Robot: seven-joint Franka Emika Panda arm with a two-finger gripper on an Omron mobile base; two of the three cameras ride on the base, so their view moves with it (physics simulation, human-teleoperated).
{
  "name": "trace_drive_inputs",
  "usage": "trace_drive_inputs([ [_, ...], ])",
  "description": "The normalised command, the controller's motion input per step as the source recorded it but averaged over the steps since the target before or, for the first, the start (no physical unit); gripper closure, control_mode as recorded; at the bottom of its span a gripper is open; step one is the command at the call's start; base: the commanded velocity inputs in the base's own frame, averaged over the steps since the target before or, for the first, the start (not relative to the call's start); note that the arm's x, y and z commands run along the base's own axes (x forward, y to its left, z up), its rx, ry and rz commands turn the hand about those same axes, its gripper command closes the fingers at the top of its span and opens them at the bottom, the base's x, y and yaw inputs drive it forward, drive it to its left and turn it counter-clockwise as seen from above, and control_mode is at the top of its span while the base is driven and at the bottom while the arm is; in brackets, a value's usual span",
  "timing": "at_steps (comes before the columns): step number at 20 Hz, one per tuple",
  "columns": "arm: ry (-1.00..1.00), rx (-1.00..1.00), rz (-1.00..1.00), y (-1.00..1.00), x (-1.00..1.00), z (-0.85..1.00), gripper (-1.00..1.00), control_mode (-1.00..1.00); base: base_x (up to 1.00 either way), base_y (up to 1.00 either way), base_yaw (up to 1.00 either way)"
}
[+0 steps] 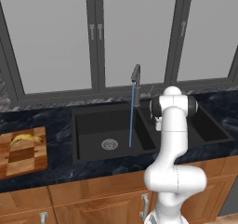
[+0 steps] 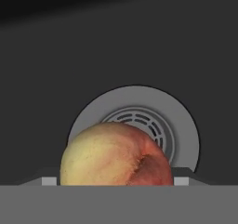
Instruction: Pick the banana, peach from the sink and place them on the cutting board to airdry. Then turn off the sink faucet.
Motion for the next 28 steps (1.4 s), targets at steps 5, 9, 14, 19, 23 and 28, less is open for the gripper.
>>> trace_drive_inputs([
  [5,-0.05,0.00,0.00,0.00,-0.02,0.30,1.00,-1.00,0.00,0.00,0.00],
  [9,-0.06,0.00,0.00,0.03,-0.14,0.31,1.00,-1.00,0.00,0.00,0.00],
  [14,-0.05,0.00,0.00,0.07,-0.34,0.34,1.00,-1.00,0.00,0.00,0.00],
  [19,-0.02,0.00,0.00,0.09,-0.25,0.45,1.00,-1.00,0.00,0.00,0.00],
  [23,-0.02,0.00,0.00,0.12,-0.26,0.44,1.00,-1.00,0.00,0.00,0.00],
  [28,0.00,0.00,0.00,0.13,-0.27,0.46,1.00,-1.00,0.00,0.00,0.00],
])
